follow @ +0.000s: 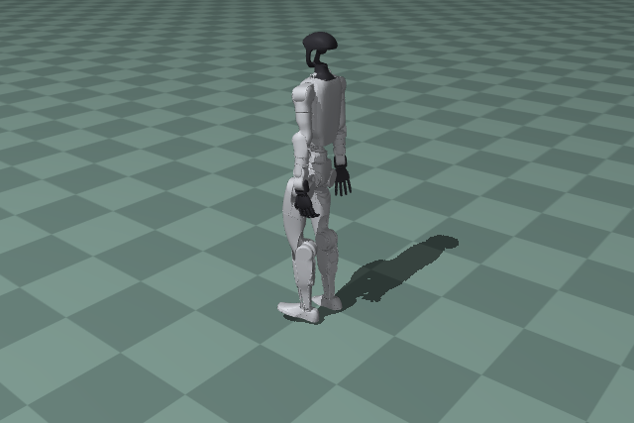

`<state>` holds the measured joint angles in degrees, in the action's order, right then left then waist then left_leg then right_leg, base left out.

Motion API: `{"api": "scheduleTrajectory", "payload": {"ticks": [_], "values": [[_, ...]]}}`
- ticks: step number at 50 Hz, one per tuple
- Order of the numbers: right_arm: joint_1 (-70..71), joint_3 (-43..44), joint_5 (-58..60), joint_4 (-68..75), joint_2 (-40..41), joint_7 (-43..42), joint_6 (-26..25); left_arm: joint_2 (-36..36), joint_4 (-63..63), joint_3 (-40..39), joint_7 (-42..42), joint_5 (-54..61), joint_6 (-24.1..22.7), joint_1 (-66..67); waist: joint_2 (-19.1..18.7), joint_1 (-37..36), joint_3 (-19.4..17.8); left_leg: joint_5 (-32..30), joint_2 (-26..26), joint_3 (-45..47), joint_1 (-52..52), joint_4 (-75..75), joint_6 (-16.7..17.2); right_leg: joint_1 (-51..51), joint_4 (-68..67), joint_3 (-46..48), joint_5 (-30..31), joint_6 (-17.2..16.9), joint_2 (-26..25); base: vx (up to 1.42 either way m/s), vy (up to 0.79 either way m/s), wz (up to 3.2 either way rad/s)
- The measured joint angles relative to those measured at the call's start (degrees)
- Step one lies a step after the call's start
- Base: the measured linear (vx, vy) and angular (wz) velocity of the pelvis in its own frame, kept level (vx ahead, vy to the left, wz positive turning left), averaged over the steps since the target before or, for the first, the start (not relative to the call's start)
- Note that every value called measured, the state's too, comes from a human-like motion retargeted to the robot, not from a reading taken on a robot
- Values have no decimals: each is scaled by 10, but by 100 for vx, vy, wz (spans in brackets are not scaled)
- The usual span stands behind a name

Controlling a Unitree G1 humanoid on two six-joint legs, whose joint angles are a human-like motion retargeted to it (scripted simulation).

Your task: Upper body actions

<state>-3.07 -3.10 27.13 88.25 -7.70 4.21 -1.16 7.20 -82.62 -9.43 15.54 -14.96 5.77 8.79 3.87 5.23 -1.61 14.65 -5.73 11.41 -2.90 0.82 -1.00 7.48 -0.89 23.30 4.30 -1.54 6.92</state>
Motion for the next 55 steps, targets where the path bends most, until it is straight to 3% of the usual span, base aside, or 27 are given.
{"api": "scheduleTrajectory", "payload": {"ticks": [55], "values": [[2, -3, 10, 1, -2, -6, 0, 1, -13, 16, -4, 2, 1, -11, 2, 2, 4, -1, -3, -5, 1, 2, -1, 3, 0, 5, -1, 0, 1, 0, 0, 0]]}}
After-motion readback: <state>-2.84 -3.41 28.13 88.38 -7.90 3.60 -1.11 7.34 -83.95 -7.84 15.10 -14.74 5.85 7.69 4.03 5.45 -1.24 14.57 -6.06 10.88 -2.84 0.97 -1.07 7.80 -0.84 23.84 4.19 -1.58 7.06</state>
